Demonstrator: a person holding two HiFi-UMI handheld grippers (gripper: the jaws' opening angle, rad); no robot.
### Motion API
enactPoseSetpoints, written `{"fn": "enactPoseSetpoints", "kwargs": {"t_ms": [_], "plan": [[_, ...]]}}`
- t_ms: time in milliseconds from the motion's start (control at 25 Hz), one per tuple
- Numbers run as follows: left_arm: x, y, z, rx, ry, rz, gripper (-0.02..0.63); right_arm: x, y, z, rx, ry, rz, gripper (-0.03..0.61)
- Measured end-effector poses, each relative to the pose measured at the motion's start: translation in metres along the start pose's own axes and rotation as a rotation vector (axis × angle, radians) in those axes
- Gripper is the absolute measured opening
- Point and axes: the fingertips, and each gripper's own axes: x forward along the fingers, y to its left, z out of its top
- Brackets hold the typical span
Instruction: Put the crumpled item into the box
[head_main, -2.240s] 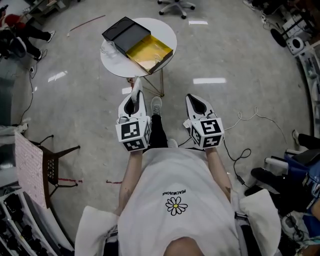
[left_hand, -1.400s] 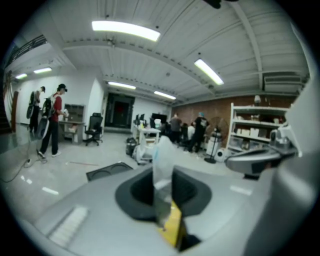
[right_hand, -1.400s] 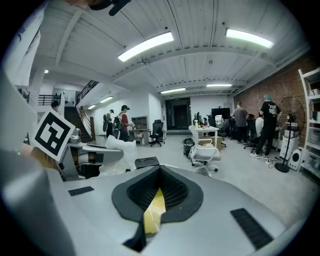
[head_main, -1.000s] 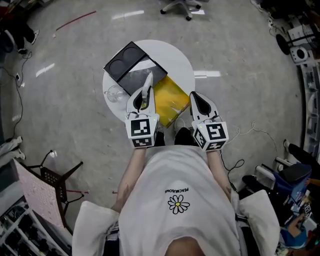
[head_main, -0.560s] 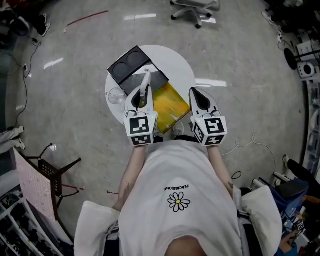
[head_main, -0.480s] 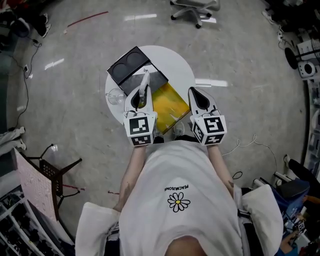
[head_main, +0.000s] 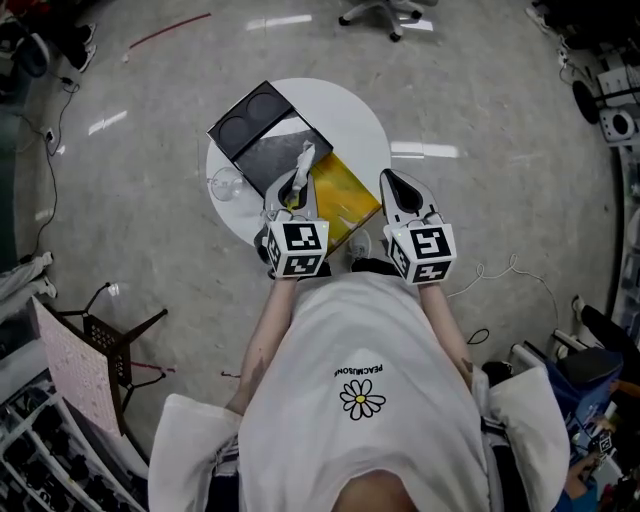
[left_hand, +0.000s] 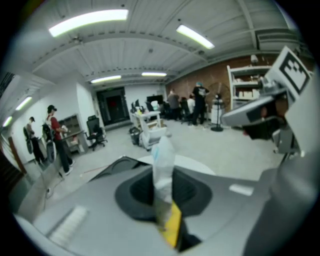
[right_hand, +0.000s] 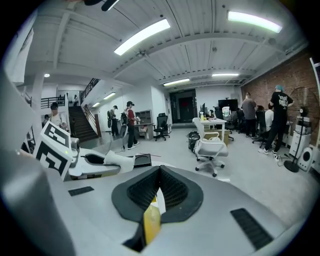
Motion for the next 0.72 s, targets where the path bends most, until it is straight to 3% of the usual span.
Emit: {"fn": "enactPoseSetpoints", "kwargs": {"t_ms": [200, 400, 520, 720], "plan": [[0.023, -0.033, -0.054, 0.168, 0.158, -0.096, 0.041, -0.008, -0.009, -0.016, 0.005, 0.041, -0.053, 0.000], [0.040, -0.057, -0.094, 0.183, 0.269, -0.195, 0.042, -0.025, -0.021, -0.028, 0.037, 0.063, -0.104, 0.000], [0.049, -0.064, -0.107, 0.226, 0.304, -0.211, 0.044, -0.032, -0.027, -0.033, 0.042, 0.071, -0.131, 0.000], [0.060, -0.078, -0.115, 0.373, 0.352, -0.234, 0.052, -0.044, -0.038, -0.040, 0.057, 0.079, -0.171, 0.000]]}}
